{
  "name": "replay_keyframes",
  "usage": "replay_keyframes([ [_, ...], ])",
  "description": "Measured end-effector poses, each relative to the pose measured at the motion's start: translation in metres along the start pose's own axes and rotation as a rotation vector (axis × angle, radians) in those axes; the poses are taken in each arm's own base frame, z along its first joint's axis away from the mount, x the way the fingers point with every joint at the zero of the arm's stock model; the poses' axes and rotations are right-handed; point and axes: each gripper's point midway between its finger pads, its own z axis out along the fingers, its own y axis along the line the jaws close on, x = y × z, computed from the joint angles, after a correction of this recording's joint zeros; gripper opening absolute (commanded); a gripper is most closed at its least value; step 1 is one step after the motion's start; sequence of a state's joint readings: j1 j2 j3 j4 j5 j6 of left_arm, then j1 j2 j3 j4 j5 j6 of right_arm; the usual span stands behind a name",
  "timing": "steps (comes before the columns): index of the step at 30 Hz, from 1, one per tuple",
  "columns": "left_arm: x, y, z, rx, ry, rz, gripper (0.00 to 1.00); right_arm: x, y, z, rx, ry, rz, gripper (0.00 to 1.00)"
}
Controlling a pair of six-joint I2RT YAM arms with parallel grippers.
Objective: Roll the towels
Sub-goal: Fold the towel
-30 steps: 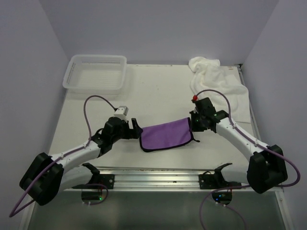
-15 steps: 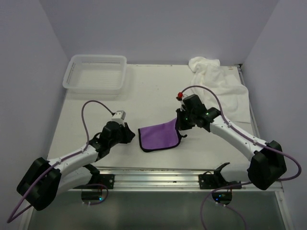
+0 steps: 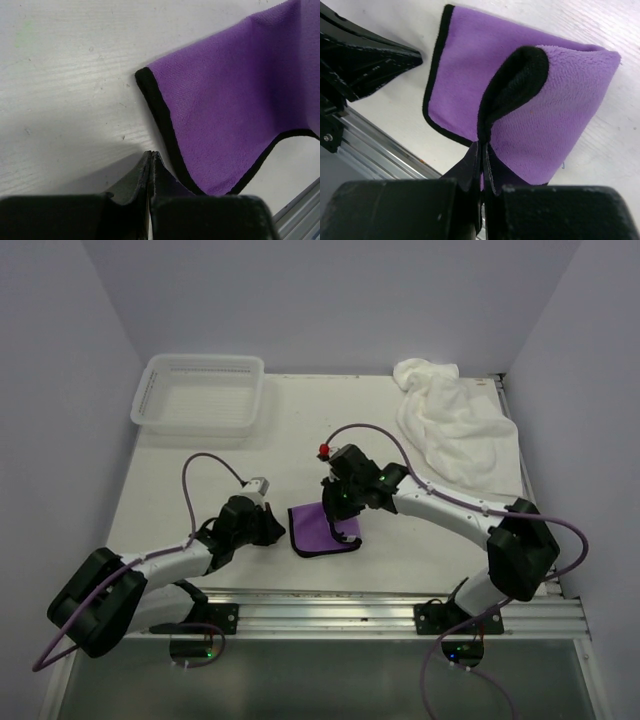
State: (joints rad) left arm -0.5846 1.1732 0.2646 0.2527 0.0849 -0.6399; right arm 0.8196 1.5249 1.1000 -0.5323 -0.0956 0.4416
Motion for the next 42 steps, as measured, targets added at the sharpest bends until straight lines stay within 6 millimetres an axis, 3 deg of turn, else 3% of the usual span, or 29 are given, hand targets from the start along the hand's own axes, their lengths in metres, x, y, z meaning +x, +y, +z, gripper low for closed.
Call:
replay_keyframes([
  [8,-0.005,-0.008,0.001,0.037,-0.017,-0.002,0.0,-0.005,0.034,0.022,-0.032,0.018,-0.043,0.0],
  [15,-0.006,-0.011,0.001,0.055,-0.023,0.0,0.0,0.005,0.055,0.045,-0.04,0.064,-0.082,0.0],
  [32,0.002,-0.007,0.001,0.054,-0.009,0.0,0.0,0.007,0.067,0.076,-0.023,0.098,-0.071,0.0],
  [42,0.006,-0.005,0.002,0.049,0.003,-0.001,0.0,0.018,0.077,0.092,-0.035,0.124,-0.063,0.0],
])
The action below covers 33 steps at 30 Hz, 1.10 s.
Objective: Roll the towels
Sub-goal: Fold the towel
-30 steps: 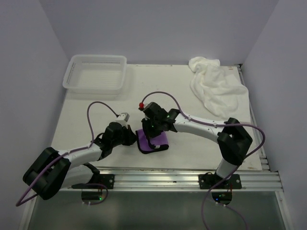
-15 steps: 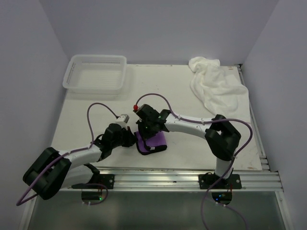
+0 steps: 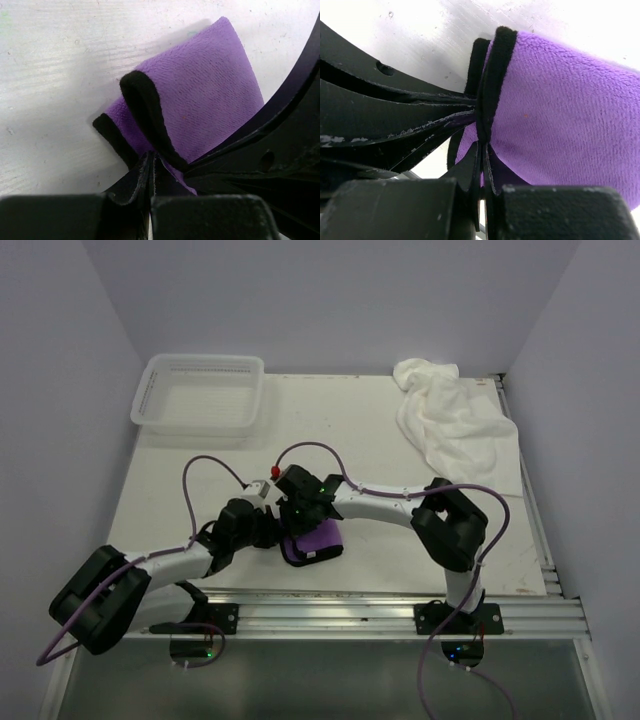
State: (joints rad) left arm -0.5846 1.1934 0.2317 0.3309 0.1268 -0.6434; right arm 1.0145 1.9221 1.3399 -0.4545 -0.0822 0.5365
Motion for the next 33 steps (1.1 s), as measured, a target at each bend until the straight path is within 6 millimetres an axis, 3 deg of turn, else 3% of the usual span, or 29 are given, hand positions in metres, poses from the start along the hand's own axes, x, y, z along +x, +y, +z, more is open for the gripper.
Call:
replay_keyframes([
  [7,-0.002,-0.001,-0.004,0.004,-0.008,0.003,0.0,-0.001,0.0,0.001,0.0,-0.003,0.005,0.0],
  [15,-0.029,-0.011,-0.023,0.015,-0.124,0.021,0.0,-0.001,0.0,0.002,0.004,-0.006,0.006,0.0],
  [24,-0.002,0.013,-0.018,-0.078,-0.026,0.007,0.0,-0.001,0.0,0.002,0.007,-0.007,0.009,0.0],
  [33,0.007,0.018,-0.014,-0.093,0.01,0.003,0.0,-0.001,0.0,0.002,0.005,-0.007,0.017,0.0],
])
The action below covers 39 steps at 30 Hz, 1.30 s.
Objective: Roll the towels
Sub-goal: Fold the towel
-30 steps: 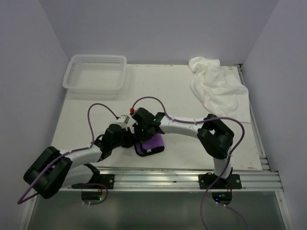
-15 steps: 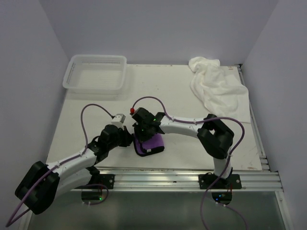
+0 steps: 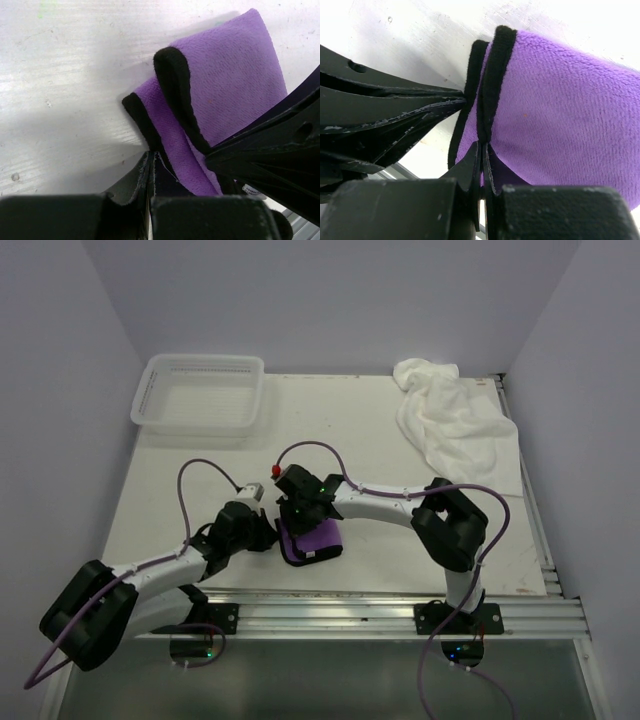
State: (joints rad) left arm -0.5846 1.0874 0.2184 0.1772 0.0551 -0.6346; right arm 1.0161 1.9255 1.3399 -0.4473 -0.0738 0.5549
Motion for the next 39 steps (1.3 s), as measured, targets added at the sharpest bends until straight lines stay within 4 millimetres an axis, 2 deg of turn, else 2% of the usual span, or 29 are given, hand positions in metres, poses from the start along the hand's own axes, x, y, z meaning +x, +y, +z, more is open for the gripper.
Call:
replay_keyframes([
  [11,-0.001,-0.004,0.004,0.023,-0.002,0.001,0.0,0.0,0.009,0.001,-0.027,-0.003,0.014,0.0],
  [19,-0.001,-0.005,0.004,0.025,-0.001,0.002,0.0,0.004,0.014,0.012,-0.039,0.007,0.02,0.0],
  [21,-0.001,-0.005,0.003,0.024,-0.001,0.002,0.0,0.007,0.012,0.016,-0.034,0.014,0.026,0.04],
  [24,-0.001,-0.005,0.002,0.025,-0.001,0.002,0.0,0.009,0.011,0.023,-0.03,0.023,0.039,0.15],
  [31,-0.006,-0.008,-0.005,0.038,-0.022,0.005,0.0,0.008,0.014,0.024,-0.039,0.018,0.053,0.35],
  [39,-0.02,-0.011,-0.018,0.029,-0.067,0.015,0.0,0.003,0.017,0.015,-0.042,-0.004,0.05,0.43],
])
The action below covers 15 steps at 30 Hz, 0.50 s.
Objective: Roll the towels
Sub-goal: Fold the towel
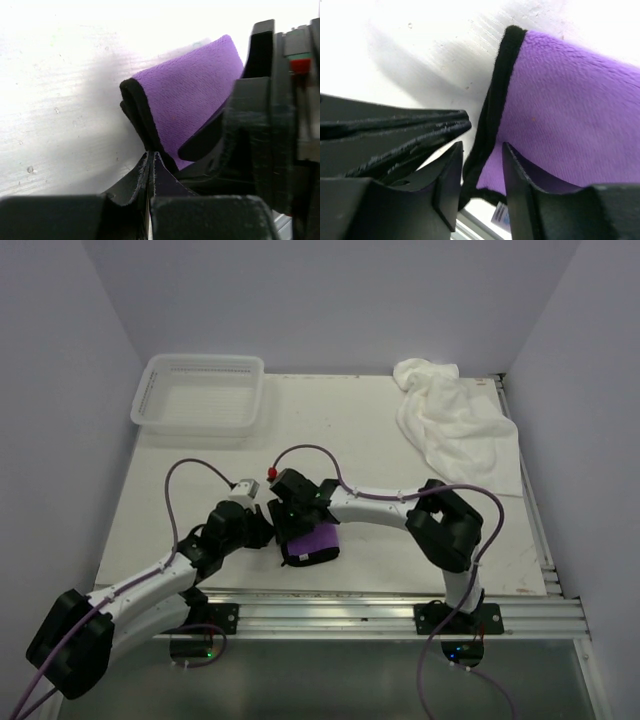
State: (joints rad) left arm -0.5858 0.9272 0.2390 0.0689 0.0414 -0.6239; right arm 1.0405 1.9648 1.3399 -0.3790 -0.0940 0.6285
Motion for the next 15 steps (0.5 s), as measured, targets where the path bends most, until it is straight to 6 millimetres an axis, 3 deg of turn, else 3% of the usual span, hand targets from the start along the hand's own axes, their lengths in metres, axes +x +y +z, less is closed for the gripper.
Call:
replay_keyframes([
  [4,-0.007,0.0,-0.004,-0.014,-0.022,0.008,0.0,-0.01,0.001,-0.019,0.01,-0.041,-0.01,0.47],
  [7,-0.011,0.001,-0.007,-0.029,-0.026,0.007,0.0,-0.019,0.003,-0.037,0.012,-0.083,-0.019,0.44],
  [12,-0.02,-0.002,-0.01,-0.04,-0.035,0.008,0.0,-0.027,-0.009,-0.073,0.039,-0.16,-0.026,0.21],
  [15,-0.034,-0.011,-0.01,-0.024,-0.059,0.01,0.0,-0.023,-0.025,-0.086,0.075,-0.185,-0.019,0.14],
])
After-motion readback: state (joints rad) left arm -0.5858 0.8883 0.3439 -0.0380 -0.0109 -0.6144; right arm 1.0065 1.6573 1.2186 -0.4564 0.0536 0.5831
